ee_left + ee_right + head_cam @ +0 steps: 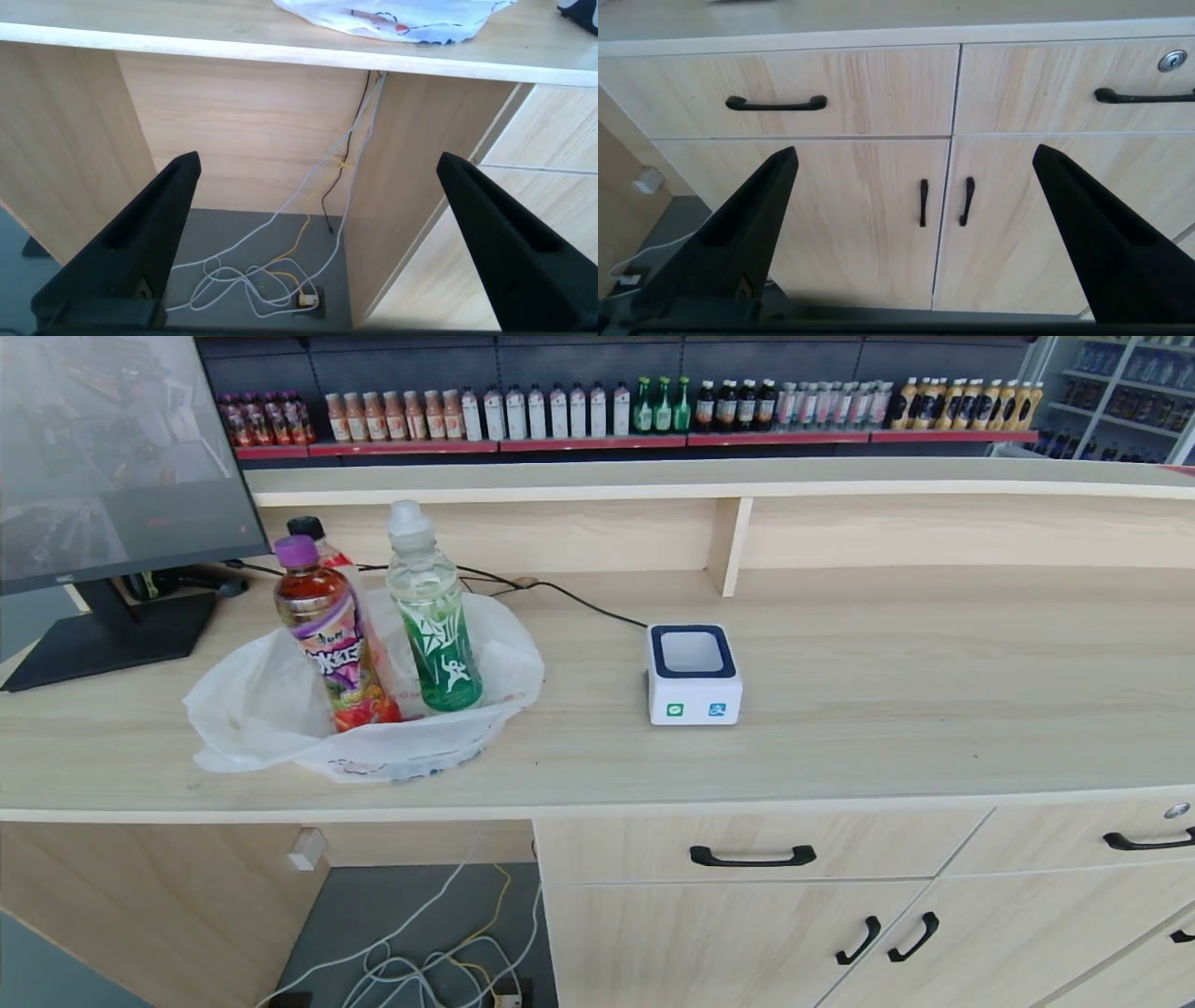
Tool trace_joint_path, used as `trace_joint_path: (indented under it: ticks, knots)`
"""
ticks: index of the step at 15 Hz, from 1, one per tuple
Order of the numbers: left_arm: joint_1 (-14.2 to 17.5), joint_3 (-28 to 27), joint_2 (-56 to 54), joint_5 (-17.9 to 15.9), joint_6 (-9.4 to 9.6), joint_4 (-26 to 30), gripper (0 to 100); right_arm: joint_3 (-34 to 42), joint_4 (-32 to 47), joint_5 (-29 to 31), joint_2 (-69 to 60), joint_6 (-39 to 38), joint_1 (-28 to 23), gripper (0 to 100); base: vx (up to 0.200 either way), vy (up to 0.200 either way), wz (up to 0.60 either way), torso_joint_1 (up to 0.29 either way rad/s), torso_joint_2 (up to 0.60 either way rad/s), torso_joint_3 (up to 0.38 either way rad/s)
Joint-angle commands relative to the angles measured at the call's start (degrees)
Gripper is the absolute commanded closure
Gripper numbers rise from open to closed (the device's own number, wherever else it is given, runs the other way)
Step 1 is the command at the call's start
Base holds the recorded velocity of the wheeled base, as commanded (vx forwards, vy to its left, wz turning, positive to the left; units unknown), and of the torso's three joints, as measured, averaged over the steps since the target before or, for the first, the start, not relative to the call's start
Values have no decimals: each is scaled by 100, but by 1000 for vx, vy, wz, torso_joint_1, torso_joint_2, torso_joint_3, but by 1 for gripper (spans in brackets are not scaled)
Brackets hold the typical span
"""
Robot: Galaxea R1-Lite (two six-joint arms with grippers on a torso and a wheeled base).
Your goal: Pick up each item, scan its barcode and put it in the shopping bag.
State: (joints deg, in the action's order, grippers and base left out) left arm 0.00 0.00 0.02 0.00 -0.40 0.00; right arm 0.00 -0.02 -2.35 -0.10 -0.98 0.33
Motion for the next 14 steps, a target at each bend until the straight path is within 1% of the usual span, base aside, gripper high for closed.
trace_joint_path:
  ticks: [1,2,14]
  knots:
    - [0,0,-2,0,5,0,0,0,2,-2,10,1,2,0,0,-200,0,7,2,2]
    - [0,0,-2,0,5,0,0,0,-6,-2,10,1,2,0,0,-200,0,-2,7,2]
    - [0,0,-2,0,-4,0,0,0,2,-2,10,1,2,0,0,0,0,0,0,0]
